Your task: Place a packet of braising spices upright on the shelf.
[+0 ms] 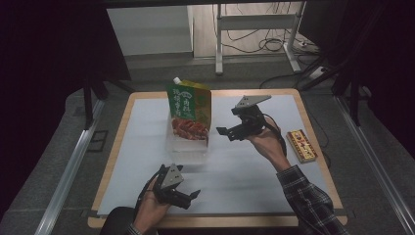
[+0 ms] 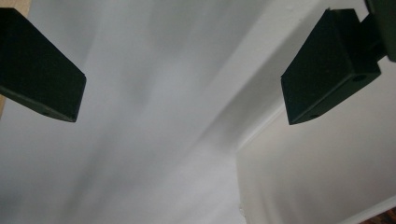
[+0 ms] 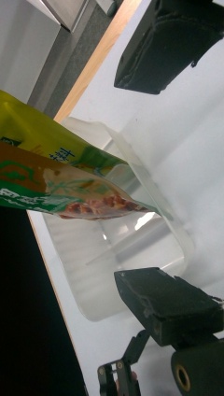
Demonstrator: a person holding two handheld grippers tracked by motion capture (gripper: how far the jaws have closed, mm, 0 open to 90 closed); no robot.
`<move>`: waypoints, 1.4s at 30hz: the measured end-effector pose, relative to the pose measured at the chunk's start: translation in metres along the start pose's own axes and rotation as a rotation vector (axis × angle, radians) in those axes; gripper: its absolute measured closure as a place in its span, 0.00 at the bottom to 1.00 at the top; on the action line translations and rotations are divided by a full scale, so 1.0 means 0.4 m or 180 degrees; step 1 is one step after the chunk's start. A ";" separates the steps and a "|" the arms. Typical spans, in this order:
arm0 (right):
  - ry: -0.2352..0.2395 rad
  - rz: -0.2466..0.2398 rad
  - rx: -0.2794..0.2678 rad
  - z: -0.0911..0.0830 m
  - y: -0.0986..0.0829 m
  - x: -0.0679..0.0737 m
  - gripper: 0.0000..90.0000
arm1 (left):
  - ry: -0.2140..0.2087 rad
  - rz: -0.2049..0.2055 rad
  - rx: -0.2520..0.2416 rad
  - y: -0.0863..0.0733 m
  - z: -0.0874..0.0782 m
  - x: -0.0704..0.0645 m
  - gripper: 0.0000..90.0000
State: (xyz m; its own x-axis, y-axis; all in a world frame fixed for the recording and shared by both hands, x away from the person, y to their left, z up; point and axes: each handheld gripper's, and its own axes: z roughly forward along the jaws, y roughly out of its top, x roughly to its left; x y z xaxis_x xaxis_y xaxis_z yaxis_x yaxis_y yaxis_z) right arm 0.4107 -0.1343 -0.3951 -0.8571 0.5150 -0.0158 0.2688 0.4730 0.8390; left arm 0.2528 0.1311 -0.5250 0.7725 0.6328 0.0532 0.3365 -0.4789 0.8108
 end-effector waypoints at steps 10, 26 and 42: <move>-0.0024 -0.0028 0.0084 -0.019 -0.036 0.007 0.03 | -0.0008 0.0000 -0.0025 0.001 0.001 -0.003 0.00; -0.0063 0.0069 0.0095 -0.043 -0.119 -0.014 0.00 | -0.0028 -0.0029 -0.0043 0.000 0.002 -0.002 0.00; -0.0092 0.0119 0.0249 -0.050 -0.181 -0.039 0.01 | -0.0029 -0.0029 -0.0058 -0.002 0.000 -0.002 0.00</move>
State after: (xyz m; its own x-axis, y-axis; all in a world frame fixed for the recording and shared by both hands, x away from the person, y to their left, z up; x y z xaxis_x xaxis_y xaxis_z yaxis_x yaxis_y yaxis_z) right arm 0.3958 -0.1909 -0.4448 -0.8330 0.5532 -0.0018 0.3349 0.5068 0.7943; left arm 0.2519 0.1308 -0.5259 0.7743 0.6315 0.0405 0.3337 -0.4619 0.8217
